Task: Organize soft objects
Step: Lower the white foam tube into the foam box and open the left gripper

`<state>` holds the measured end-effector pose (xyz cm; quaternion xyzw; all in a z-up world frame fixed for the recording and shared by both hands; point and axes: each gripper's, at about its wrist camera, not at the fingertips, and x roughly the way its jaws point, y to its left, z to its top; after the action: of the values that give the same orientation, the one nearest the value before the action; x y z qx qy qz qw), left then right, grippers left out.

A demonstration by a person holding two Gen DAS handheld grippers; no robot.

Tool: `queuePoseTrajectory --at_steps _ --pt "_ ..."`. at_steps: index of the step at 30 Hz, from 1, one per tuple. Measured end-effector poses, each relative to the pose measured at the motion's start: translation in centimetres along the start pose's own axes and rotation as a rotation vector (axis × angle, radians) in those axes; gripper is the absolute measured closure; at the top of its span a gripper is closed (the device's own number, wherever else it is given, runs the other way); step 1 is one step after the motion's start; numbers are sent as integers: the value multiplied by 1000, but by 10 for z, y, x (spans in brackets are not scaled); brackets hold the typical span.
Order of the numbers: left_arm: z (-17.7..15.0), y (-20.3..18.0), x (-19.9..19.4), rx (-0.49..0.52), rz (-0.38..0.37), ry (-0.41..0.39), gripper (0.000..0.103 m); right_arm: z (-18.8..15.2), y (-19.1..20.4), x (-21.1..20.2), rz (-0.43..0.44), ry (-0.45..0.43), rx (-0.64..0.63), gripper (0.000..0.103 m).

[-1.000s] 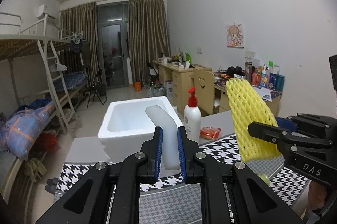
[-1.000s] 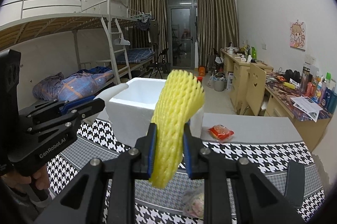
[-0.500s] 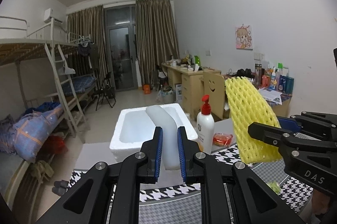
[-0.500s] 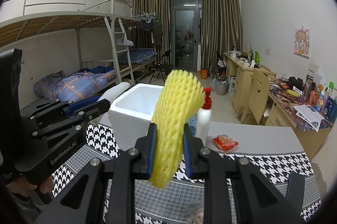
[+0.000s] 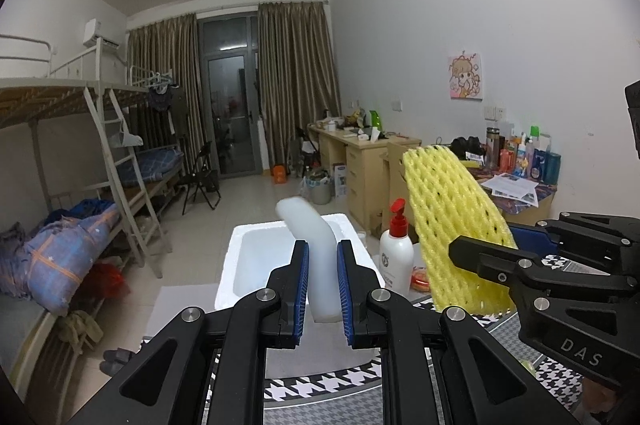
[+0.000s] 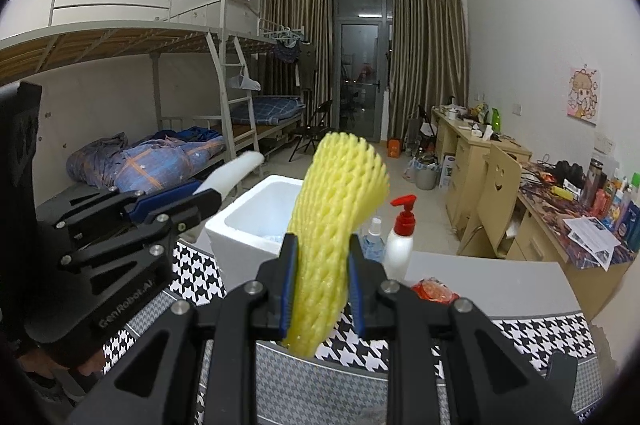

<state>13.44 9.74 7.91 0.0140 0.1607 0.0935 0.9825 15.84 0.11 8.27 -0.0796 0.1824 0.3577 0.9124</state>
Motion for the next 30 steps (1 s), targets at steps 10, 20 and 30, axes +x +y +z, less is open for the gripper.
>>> queuePoseTrajectory --at_steps 10,20,30 --pt "10 14 17 -8 13 14 87 11 -1 12 -4 2 2 76" --pt "12 27 39 -33 18 41 87 19 -4 34 3 24 18 76" --pt "13 33 58 -41 4 76 87 24 -3 51 17 53 25 76"
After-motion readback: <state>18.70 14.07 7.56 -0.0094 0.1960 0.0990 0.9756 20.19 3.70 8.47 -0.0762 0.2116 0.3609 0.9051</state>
